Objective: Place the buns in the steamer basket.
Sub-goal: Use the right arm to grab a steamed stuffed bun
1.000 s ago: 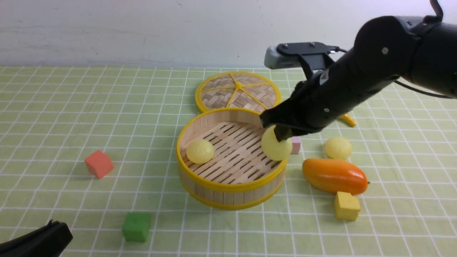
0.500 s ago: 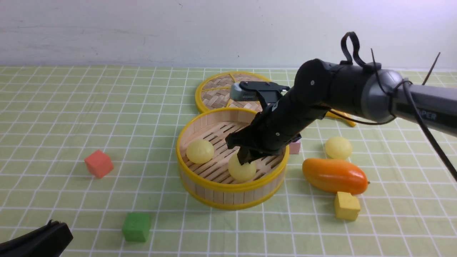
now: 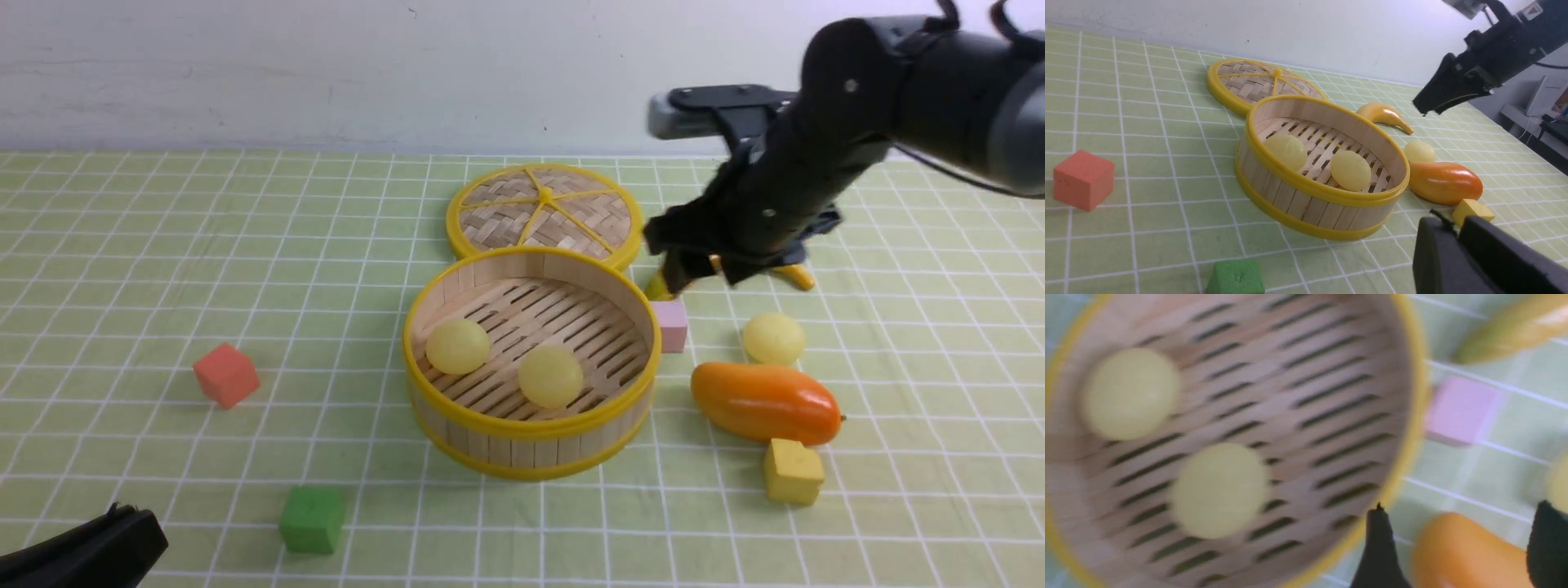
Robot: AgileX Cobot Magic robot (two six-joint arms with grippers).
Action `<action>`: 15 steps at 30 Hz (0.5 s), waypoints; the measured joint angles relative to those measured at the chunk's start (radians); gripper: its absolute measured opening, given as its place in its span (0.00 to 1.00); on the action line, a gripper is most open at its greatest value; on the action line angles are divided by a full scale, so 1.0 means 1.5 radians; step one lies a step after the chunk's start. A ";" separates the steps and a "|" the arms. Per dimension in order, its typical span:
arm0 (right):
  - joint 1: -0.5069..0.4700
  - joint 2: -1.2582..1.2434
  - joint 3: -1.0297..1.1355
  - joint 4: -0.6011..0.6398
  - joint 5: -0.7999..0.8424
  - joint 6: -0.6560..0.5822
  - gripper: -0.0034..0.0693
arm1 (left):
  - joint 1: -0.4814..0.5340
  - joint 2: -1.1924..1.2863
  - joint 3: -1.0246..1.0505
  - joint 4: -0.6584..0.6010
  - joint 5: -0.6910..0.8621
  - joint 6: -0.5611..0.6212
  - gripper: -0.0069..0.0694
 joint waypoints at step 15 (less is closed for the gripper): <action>-0.119 0.103 0.004 0.030 -0.072 0.025 0.48 | 0.000 0.000 0.000 0.000 0.000 0.000 0.21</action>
